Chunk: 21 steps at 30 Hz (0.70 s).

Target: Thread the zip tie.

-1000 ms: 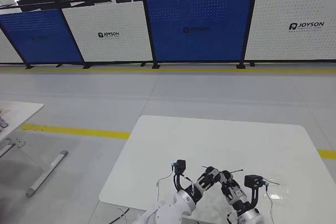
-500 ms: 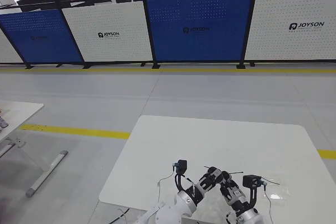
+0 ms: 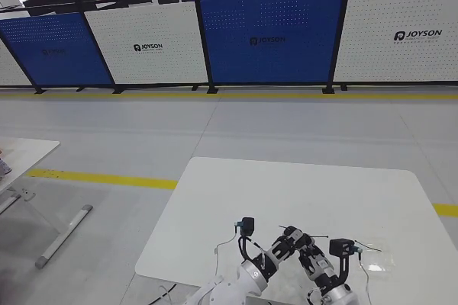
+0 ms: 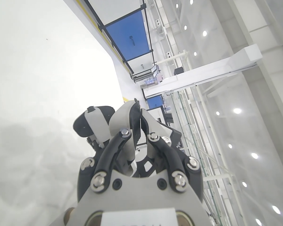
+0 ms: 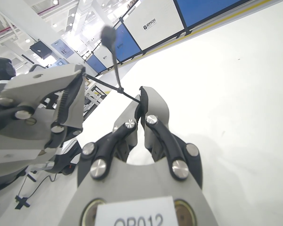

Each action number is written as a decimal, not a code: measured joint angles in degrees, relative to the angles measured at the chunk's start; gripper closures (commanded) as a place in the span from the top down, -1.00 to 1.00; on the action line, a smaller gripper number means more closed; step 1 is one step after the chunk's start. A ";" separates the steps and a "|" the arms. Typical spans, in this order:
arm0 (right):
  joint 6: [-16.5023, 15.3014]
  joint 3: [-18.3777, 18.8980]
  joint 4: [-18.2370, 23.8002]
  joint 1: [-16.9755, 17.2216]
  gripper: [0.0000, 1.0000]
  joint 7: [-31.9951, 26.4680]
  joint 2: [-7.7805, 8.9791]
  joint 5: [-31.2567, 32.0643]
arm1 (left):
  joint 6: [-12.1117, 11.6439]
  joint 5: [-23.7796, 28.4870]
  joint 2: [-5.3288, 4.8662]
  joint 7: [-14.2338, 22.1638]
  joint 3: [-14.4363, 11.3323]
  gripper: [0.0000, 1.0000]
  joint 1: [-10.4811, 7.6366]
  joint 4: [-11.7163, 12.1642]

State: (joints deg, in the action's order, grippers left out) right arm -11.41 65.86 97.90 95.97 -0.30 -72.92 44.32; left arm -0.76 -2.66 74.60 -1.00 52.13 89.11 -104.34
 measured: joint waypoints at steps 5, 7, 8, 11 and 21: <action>-0.16 0.08 0.09 0.19 -1.00 0.06 0.05 0.18 | -0.46 -0.16 -0.05 -0.04 -0.10 -1.00 0.34 -1.06; -0.22 0.09 0.15 0.27 -1.00 0.07 0.08 0.29 | -0.58 -0.32 -0.07 -0.04 -0.19 -1.00 0.47 -1.47; -0.25 0.10 0.20 0.32 -1.00 0.09 0.09 0.33 | -0.62 -0.38 -0.08 -0.04 -0.23 -1.00 0.53 -1.63; -0.35 0.15 0.35 0.48 -1.00 0.17 0.12 0.41 | -0.76 -0.58 -0.12 -0.04 -0.29 -1.00 0.73 -2.09; -0.68 0.28 -0.02 0.56 -1.00 0.20 0.19 0.25 | -1.62 -0.08 -0.13 -0.60 -0.19 -1.00 0.88 -2.62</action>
State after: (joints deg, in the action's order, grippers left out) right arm -12.09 66.14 97.87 96.53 -0.10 -72.73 44.57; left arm -2.38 -2.74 74.48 -1.61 51.94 89.99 -106.96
